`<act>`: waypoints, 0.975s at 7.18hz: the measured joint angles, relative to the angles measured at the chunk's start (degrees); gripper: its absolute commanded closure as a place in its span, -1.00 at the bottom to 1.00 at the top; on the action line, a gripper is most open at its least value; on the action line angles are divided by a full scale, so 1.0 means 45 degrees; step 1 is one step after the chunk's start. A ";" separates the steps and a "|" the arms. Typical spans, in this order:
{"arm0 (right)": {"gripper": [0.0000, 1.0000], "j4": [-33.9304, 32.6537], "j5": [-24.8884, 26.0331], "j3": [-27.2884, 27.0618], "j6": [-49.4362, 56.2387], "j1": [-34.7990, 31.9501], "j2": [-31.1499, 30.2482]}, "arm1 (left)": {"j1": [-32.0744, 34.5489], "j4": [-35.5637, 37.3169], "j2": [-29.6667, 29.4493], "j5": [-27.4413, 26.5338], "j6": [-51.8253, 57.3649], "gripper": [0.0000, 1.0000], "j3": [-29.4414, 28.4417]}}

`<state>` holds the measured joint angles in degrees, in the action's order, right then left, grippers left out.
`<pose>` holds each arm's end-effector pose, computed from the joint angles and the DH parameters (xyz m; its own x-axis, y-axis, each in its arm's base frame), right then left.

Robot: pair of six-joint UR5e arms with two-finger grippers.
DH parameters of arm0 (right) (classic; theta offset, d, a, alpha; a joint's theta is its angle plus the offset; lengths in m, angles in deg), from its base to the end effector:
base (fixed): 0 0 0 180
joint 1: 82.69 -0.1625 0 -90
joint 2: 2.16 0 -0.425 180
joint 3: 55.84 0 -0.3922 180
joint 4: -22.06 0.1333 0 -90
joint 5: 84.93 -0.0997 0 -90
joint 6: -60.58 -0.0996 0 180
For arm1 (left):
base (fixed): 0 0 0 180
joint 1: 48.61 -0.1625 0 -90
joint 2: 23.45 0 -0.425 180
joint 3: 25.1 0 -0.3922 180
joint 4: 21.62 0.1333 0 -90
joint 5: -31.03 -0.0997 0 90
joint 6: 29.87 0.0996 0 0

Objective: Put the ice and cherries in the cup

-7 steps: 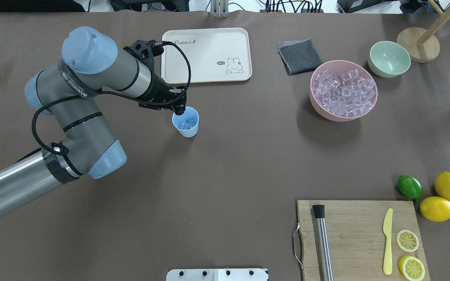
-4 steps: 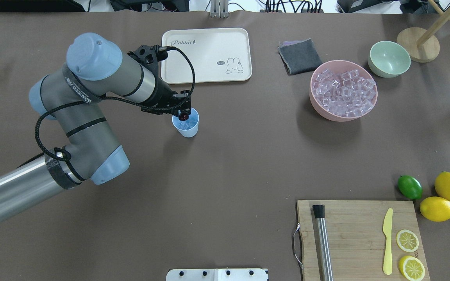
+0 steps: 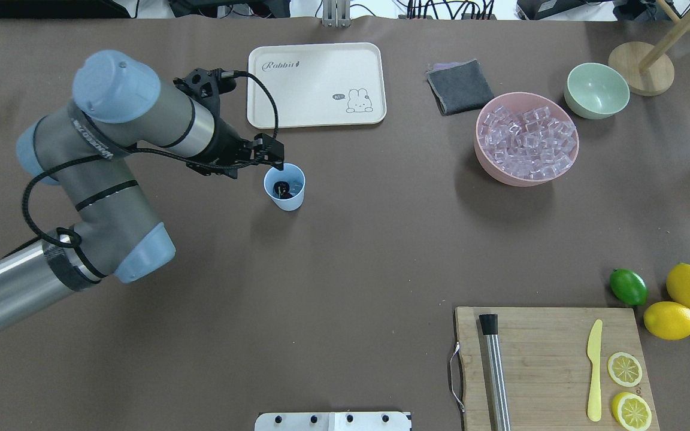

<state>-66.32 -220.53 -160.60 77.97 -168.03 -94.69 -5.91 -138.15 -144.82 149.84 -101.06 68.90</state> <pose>0.0231 -0.4815 0.5478 0.6286 -0.5061 0.5904 0.2795 0.8555 0.4358 0.4309 -0.5137 0.2515 0.4185 -0.0018 -0.9082 0.1551 0.9854 0.0696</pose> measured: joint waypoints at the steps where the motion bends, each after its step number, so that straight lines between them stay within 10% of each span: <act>1: -0.96 -0.0004 0.0002 0.0014 -0.0009 -0.0010 -0.0011 | 0.0919 0.0009 0.0753 0.0607 0.0964 -0.94 0.0052; 7: -0.97 -0.0007 0.0002 -0.0009 -0.0031 0.0361 0.0029 | 0.9894 0.1038 0.6172 0.5149 1.2872 -0.95 -0.1928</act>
<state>-66.35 -220.53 -160.64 77.83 -166.40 -94.56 38.61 -133.48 -117.05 173.01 -43.13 60.22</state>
